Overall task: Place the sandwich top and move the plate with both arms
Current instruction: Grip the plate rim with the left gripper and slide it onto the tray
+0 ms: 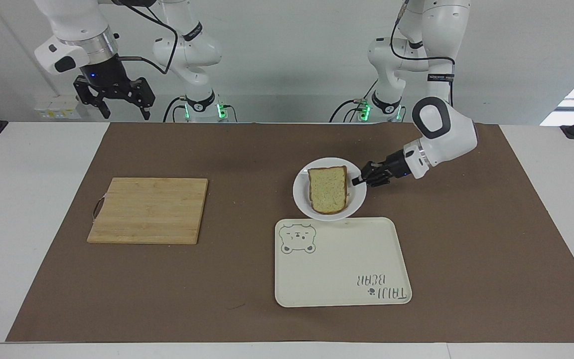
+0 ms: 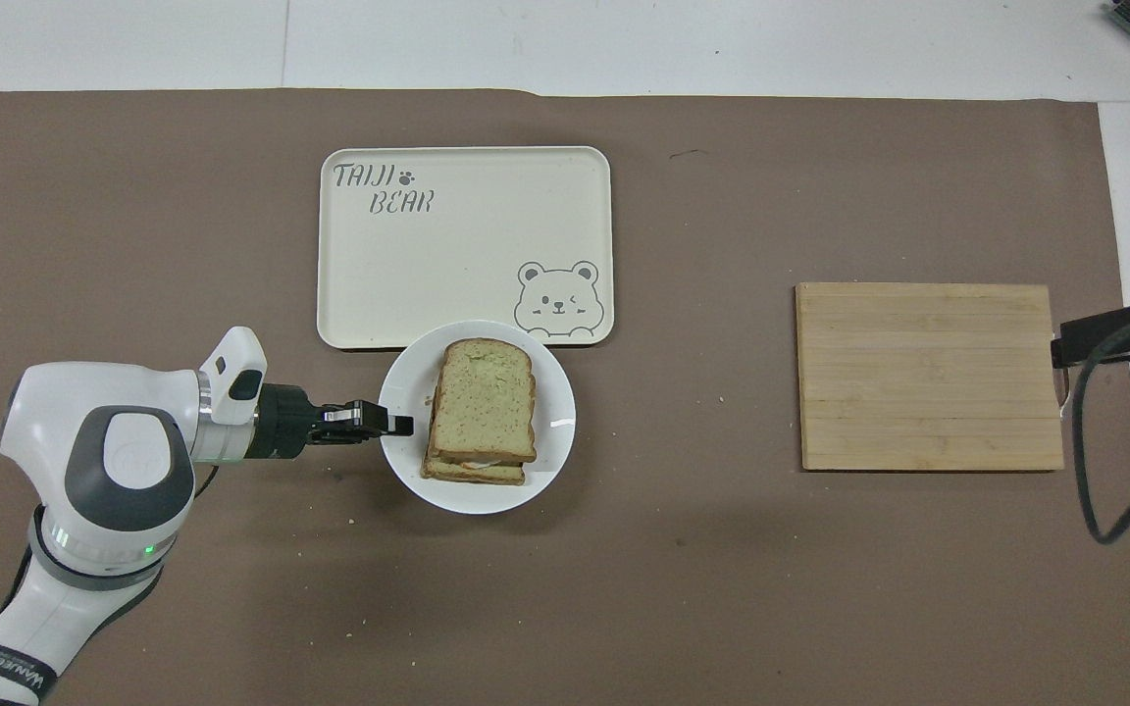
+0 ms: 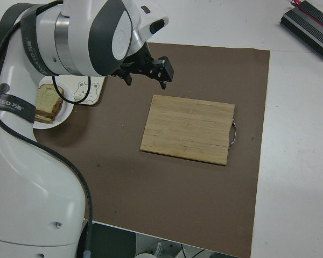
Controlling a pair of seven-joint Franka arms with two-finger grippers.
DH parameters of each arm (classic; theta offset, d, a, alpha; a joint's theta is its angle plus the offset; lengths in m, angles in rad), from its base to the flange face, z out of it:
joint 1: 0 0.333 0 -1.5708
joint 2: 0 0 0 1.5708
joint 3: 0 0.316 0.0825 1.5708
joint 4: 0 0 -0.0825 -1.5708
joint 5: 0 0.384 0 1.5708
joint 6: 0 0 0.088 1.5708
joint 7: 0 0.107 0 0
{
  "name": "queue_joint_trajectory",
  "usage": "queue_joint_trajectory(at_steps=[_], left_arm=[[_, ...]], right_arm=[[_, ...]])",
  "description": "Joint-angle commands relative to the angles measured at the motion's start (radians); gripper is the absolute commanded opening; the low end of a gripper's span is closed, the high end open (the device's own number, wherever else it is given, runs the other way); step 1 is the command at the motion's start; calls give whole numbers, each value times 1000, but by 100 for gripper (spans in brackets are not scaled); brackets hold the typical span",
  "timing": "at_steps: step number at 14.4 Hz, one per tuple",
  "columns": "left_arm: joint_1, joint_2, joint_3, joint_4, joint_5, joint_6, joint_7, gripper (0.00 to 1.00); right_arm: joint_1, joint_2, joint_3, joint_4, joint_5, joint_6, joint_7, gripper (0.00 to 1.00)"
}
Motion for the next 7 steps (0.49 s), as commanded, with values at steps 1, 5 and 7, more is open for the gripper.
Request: queue_joint_trajectory(at_steps=[1, 5, 7], left_arm=[[86, 127, -19, 201, -27, -101, 5, 0], [89, 314, -25, 393, -25, -109, 13, 0], [91, 394, -33, 491, -24, -108, 14, 0]], right_arm=[[-15, -18, 10, -16, 1, -7, -24, 100], [-15, -18, 10, -16, 1, -7, -22, 100], [-15, -18, 10, -16, 1, -7, -22, 100]])
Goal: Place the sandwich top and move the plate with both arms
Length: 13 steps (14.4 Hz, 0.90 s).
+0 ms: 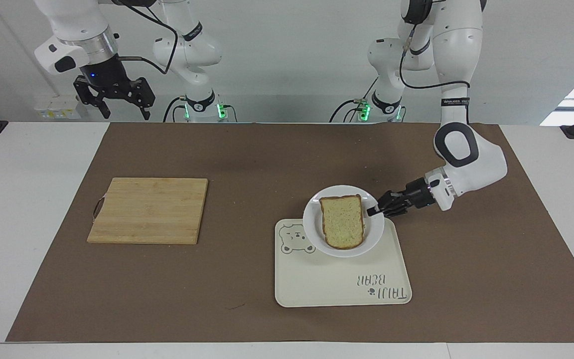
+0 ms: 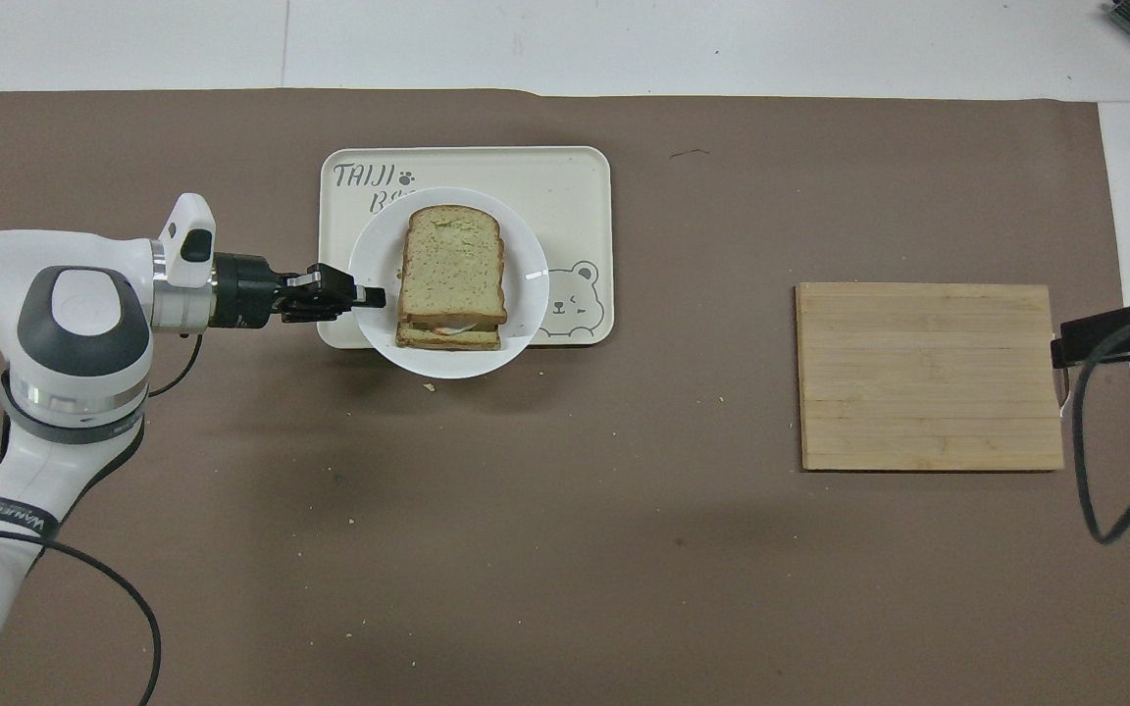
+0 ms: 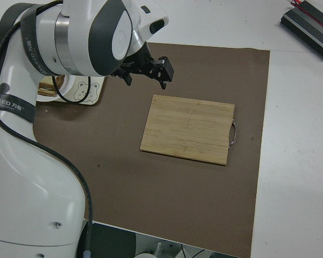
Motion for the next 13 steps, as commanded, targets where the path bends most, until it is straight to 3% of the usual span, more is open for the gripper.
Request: queue_joint_trajectory(at_steps=[1, 4, 7, 8, 9, 13], left_arm=[[18, 145, -18, 174, -19, -30, 12, 0], [49, 231, -39, 276, -12, -22, 15, 0], [58, 233, -39, 276, 24, -16, 16, 0], [59, 232, -38, 276, 45, -9, 18, 24], [50, 232, -38, 273, 68, 11, 28, 99], [53, 222, -28, 268, 76, 47, 25, 100]], right_arm=[[-15, -18, 10, -16, 1, -7, -22, 100], [-15, -18, 10, -16, 1, -7, -22, 100], [-15, -18, 10, -16, 1, -7, -22, 100], [-15, -18, 10, -16, 1, -7, -22, 100], [-15, -18, 10, -16, 1, -7, -22, 100], [-15, -18, 10, -16, 1, -7, -22, 100]])
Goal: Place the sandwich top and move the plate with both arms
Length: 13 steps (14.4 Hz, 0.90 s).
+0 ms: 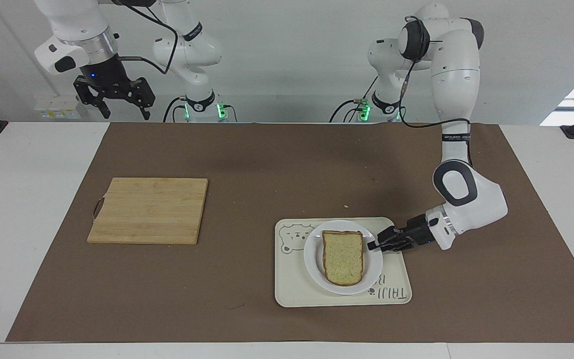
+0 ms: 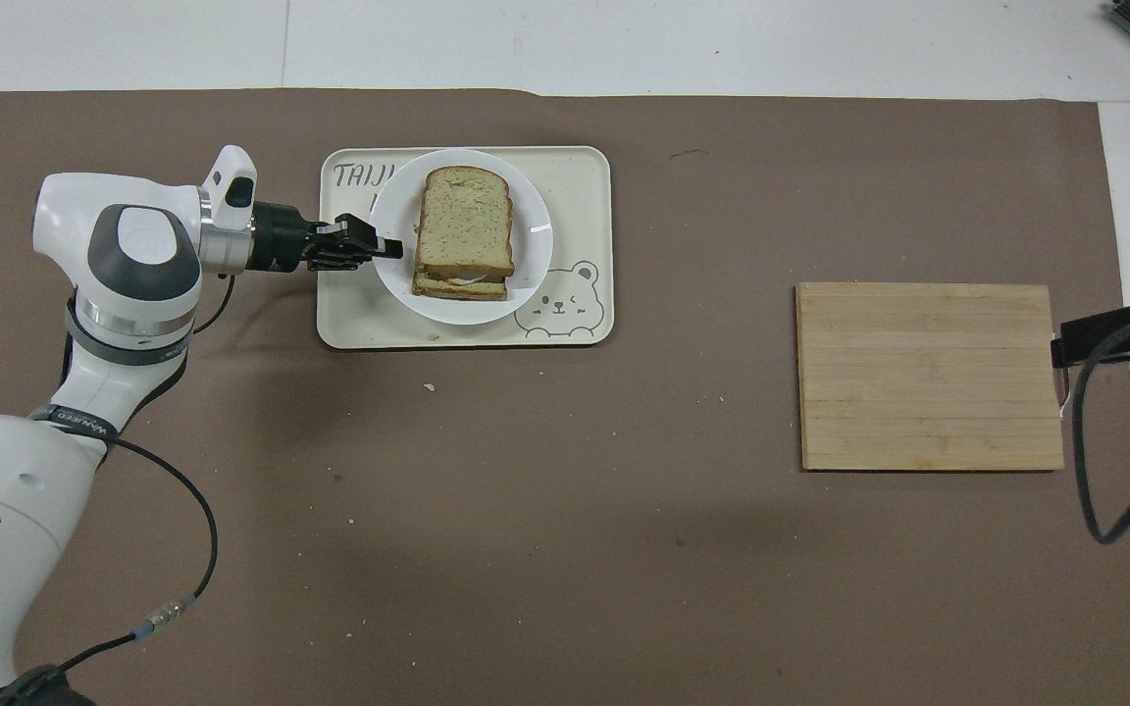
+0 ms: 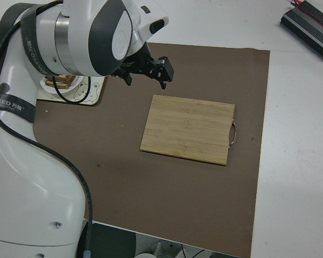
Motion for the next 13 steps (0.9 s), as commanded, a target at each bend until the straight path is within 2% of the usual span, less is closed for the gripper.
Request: queue_joint_trajectory(at_steps=[1, 4, 7, 10, 13], left_arm=[[15, -11, 3, 11, 46, 15, -2, 100], [9, -63, 44, 14, 253, 20, -110, 100], [10, -154, 53, 16, 478, 1, -215, 100], [21, -261, 53, 16, 750, -132, -297, 100], [8, -336, 55, 23, 900, -193, -412, 100]], right_arm=[[-15, -18, 10, -16, 1, -7, -22, 100], [-15, -18, 10, -16, 1, -7, -22, 100], [-15, -18, 10, -16, 1, -7, -22, 100], [-15, -18, 10, -16, 1, -7, -24, 100], [-15, -18, 10, -16, 1, -7, -22, 100]])
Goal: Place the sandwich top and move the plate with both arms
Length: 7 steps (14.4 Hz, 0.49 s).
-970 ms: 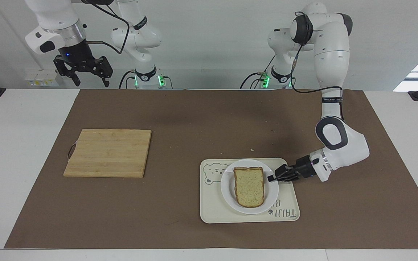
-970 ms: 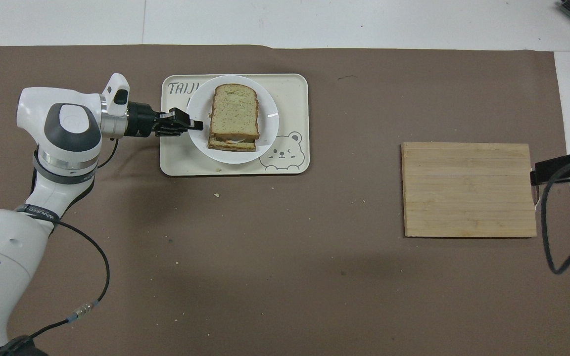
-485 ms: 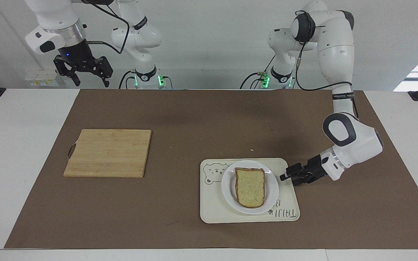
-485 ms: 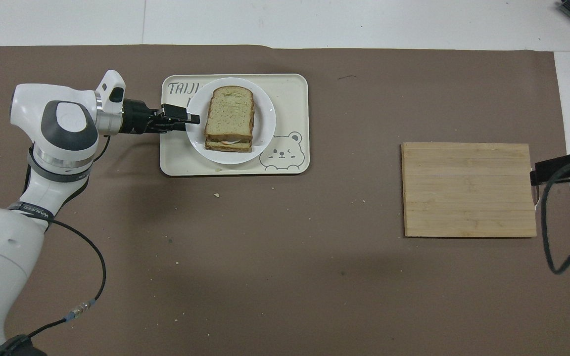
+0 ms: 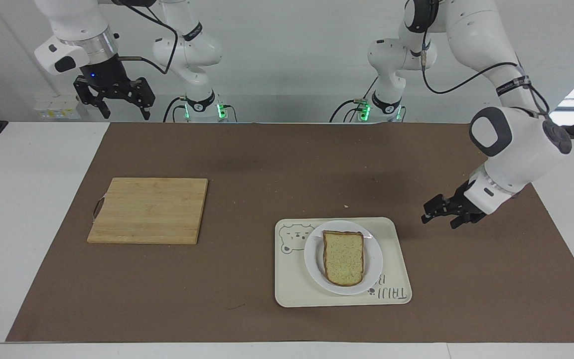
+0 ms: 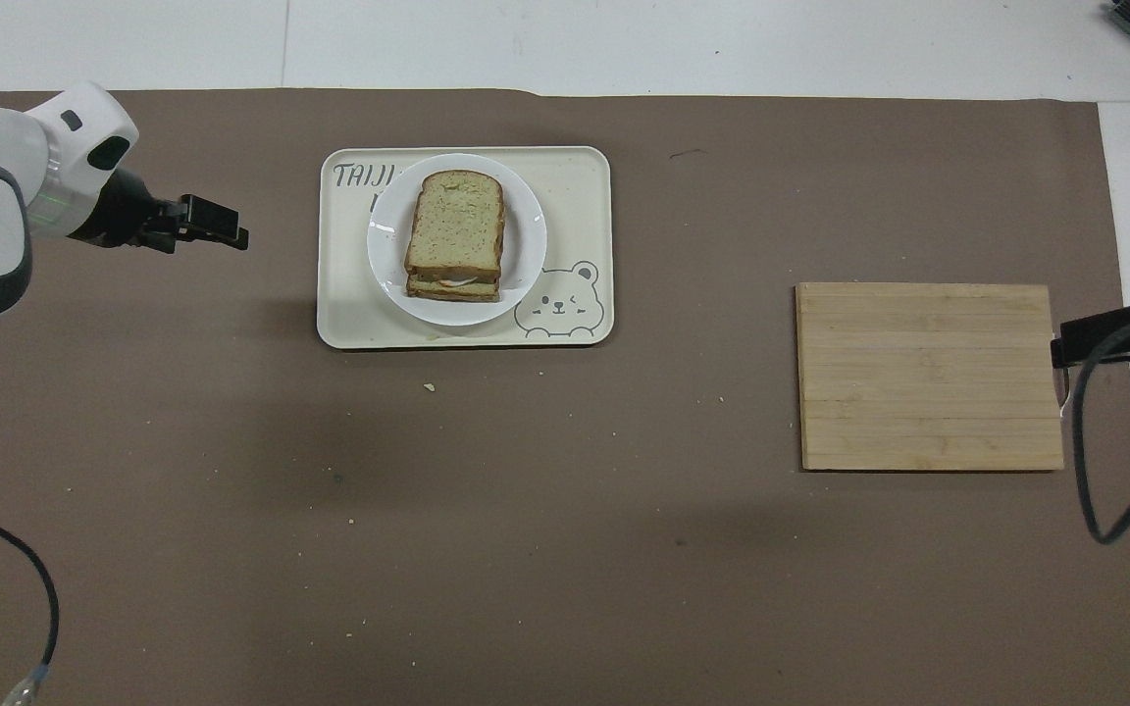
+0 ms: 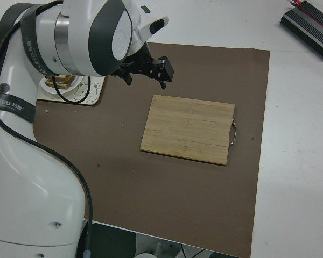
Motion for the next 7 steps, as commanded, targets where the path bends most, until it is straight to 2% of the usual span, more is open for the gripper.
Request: queue_joint_trajectory(at_steps=[1, 5, 7], left_arm=[[-8, -84, -7, -10, 149, -61, -101, 100], [7, -185, -5, 16, 191, -230, -119, 100], [7, -202, -2, 67, 232, -349, -116, 100]], right_arm=[[-15, -18, 10, -16, 1, -7, -22, 100], [-15, -18, 10, -16, 1, -7, -22, 100], [-15, -18, 10, -16, 1, -7, -22, 100]])
